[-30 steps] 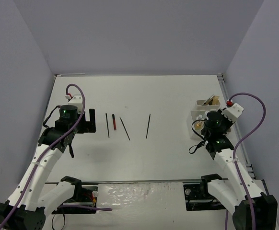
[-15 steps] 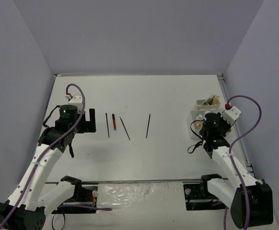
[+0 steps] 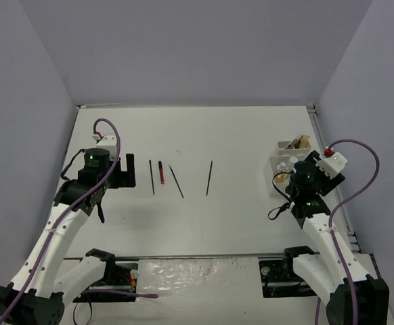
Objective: Organize the makeup
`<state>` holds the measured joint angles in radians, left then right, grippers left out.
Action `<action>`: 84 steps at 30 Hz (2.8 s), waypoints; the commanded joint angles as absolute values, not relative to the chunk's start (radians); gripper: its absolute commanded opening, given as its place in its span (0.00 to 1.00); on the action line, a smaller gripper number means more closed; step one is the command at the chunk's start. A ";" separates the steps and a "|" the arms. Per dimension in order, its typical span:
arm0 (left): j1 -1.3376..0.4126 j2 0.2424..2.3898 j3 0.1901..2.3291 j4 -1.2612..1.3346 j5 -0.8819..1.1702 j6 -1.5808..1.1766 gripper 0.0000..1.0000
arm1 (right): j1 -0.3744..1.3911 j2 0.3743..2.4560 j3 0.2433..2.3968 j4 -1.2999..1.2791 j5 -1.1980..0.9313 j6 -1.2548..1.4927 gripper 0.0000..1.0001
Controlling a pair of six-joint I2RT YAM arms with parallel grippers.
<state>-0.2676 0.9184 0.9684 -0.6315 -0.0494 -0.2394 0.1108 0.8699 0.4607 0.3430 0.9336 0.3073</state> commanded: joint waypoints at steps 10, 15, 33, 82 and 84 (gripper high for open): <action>-0.262 1.083 1.028 -0.591 0.087 -0.357 0.94 | 0.107 0.966 0.952 -0.077 0.350 0.290 0.97; -0.280 1.201 1.076 -0.560 0.128 -0.425 0.94 | 0.108 1.074 1.057 -0.147 -0.024 0.292 1.00; -0.411 1.763 1.381 -0.531 -0.025 -0.594 0.51 | 0.117 1.013 0.925 -0.132 -0.228 0.267 1.00; -0.856 1.335 1.091 0.078 0.082 -0.184 0.00 | 0.322 0.982 0.987 0.014 -0.627 0.463 0.94; -0.881 1.317 1.097 0.086 0.095 -0.174 0.00 | 0.348 0.987 0.983 0.048 -0.620 0.485 0.93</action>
<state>-0.8441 1.3875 1.0519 -0.0504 0.0559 -0.2528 0.2969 0.9660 0.9378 -0.0829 -0.5810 0.4259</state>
